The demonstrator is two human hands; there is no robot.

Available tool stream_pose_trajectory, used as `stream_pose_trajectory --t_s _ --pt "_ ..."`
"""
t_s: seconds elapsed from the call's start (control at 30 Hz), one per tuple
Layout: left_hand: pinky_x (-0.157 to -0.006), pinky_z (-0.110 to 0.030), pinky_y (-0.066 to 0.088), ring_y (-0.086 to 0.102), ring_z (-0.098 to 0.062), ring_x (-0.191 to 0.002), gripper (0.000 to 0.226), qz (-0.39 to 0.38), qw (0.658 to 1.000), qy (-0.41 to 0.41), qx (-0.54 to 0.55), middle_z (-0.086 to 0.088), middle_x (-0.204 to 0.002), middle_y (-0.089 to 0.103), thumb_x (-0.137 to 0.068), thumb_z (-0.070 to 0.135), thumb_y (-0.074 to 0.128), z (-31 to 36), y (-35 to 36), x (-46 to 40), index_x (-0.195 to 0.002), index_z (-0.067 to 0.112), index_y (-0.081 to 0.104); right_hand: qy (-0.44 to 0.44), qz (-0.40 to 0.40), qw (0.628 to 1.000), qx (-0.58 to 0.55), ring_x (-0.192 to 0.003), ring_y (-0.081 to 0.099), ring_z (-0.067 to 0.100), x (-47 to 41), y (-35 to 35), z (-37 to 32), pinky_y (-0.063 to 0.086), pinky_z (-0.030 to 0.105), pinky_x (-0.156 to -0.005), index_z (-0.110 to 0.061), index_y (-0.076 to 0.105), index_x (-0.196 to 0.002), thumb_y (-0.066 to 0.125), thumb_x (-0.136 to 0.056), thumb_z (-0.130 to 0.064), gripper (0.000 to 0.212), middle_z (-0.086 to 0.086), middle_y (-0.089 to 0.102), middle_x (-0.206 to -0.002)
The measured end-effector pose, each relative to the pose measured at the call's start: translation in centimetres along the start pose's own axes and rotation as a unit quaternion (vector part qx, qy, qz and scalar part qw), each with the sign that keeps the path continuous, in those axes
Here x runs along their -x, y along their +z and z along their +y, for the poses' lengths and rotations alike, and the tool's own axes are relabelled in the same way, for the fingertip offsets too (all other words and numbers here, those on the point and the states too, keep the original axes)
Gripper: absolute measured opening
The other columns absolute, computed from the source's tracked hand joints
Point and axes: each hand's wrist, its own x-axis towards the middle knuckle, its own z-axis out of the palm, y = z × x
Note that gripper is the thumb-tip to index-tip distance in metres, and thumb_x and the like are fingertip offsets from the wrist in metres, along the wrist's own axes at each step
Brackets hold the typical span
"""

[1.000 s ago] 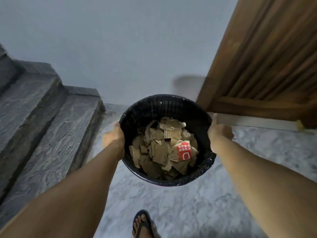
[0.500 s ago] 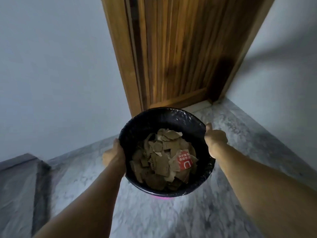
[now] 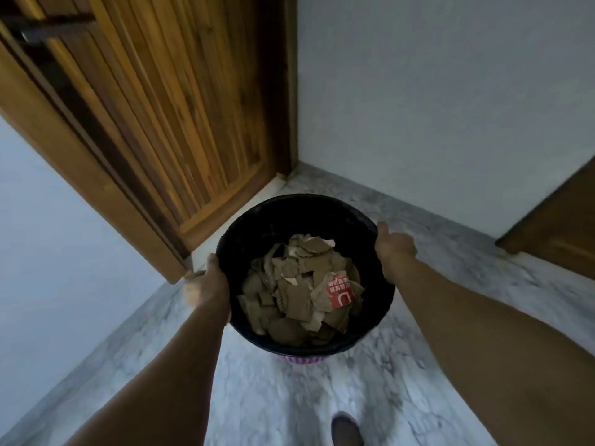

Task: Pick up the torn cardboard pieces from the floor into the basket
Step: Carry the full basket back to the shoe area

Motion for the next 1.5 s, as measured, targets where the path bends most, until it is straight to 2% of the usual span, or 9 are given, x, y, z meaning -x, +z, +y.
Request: stream_pose_trajectory --t_s 0.13,0.4,0.6,0.7,0.8,0.9,1.03,1.3,1.5 --pt "-0.092 -0.046 0.051 0.059 -0.033 -0.089 0.040 -0.044 0.998 0.020 -0.027 -0.013 -0.088 0.059 -0.088 0.048 0.055 0.4 2.5 3.2 -0.079 0.009 0.052 0.017 0.048 0.998 -0.026 -0.116 0.054 0.032 0.0 -5.2 1.8 0.040 0.027 -0.087 0.004 0.047 -0.136 0.040 -0.099 -0.052 0.068 0.019 0.054 -0.135" --pt "-0.086 -0.036 0.047 0.056 -0.034 -0.099 0.050 -0.157 0.977 0.080 -0.121 -0.021 -0.108 0.060 -0.096 0.044 0.043 -0.3 8.8 11.6 -0.117 0.001 0.058 0.060 0.150 0.985 -0.065 -0.127 0.049 0.034 0.3 -17.3 6.1 0.038 0.035 -0.103 0.006 0.047 -0.136 0.036 -0.100 -0.051 0.068 0.023 0.049 -0.140" --pt "-0.098 -0.040 0.048 0.057 -0.030 -0.100 0.064 -0.212 0.962 0.104 -0.134 -0.013 -0.104 0.059 -0.091 0.050 0.052 -1.9 14.0 21.4 -0.121 -0.007 0.056 0.065 0.200 0.966 -0.151 -0.131 0.043 0.031 0.7 -28.2 10.6 0.030 0.037 -0.113 -0.005 0.036 -0.147 0.040 -0.099 -0.052 0.067 0.013 0.041 -0.149" --pt "-0.101 -0.044 0.047 0.058 -0.033 -0.112 0.077 -0.247 0.950 0.111 -0.154 -0.015 -0.125 0.060 -0.086 0.062 0.044 -3.7 16.5 25.8 -0.126 -0.003 0.055 0.086 0.194 0.962 -0.172 -0.123 0.050 0.031 0.6 -33.8 13.6 0.038 0.042 -0.110 -0.008 0.045 -0.142 0.046 -0.093 -0.054 0.067 0.013 0.049 -0.142" --pt "-0.102 -0.042 0.046 0.056 -0.035 -0.119 0.070 -0.284 0.933 0.133 -0.174 -0.020 -0.130 0.057 -0.094 0.056 0.040 -5.4 18.8 32.1 -0.128 -0.003 0.053 0.091 0.200 0.959 -0.176 -0.118 0.052 0.031 1.0 -40.1 17.0 0.041 0.033 -0.103 -0.006 0.051 -0.136 0.047 -0.096 -0.042 0.054 0.014 0.053 -0.137" --pt "-0.098 -0.045 0.049 0.061 -0.036 -0.106 0.081 -0.308 0.924 0.153 -0.166 -0.023 -0.118 0.063 -0.083 0.066 0.043 -7.7 20.9 37.2 -0.115 -0.006 0.059 0.104 0.228 0.951 -0.182 -0.115 0.053 0.030 1.0 -45.8 20.3 0.041 0.030 -0.091 -0.004 0.050 -0.135 0.045 -0.097 -0.041 0.054 0.013 0.054 -0.135" --pt "-0.094 -0.050 0.051 0.062 -0.039 -0.100 0.062 -0.327 0.907 0.175 -0.197 -0.026 -0.109 0.065 -0.087 0.060 0.042 -10.8 23.9 44.0 -0.089 0.001 0.060 0.141 0.269 0.934 -0.189 -0.115 0.054 0.033 2.0 -52.7 24.4 0.043 0.031 -0.089 -0.001 0.047 -0.139 0.046 -0.092 -0.046 0.065 0.017 0.052 -0.137" --pt "-0.096 -0.049 0.048 0.059 -0.040 -0.104 0.060 -0.384 0.872 0.200 -0.230 -0.023 -0.112 0.063 -0.093 0.053 0.042 -16.6 29.5 56.9 -0.107 -0.003 0.061 0.189 0.334 0.898 -0.216 -0.114 0.056 0.035 4.3 -64.6 32.1 0.048 0.038 -0.096 -0.001 0.050 -0.136 0.048 -0.086 -0.063 0.080 0.019 0.055 -0.134" --pt "-0.099 -0.044 0.046 0.056 -0.039 -0.113 0.068 -0.448 0.824 0.219 -0.268 -0.022 -0.124 0.059 -0.092 0.055 0.041 -22.1 34.2 67.0 -0.123 -0.004 0.058 0.232 0.386 0.861 -0.235 -0.113 0.057 0.035 6.2 -73.1 39.3 0.050 0.037 -0.093 0.001 0.049 -0.136 0.050 -0.090 -0.057 0.074 0.020 0.054 -0.135"
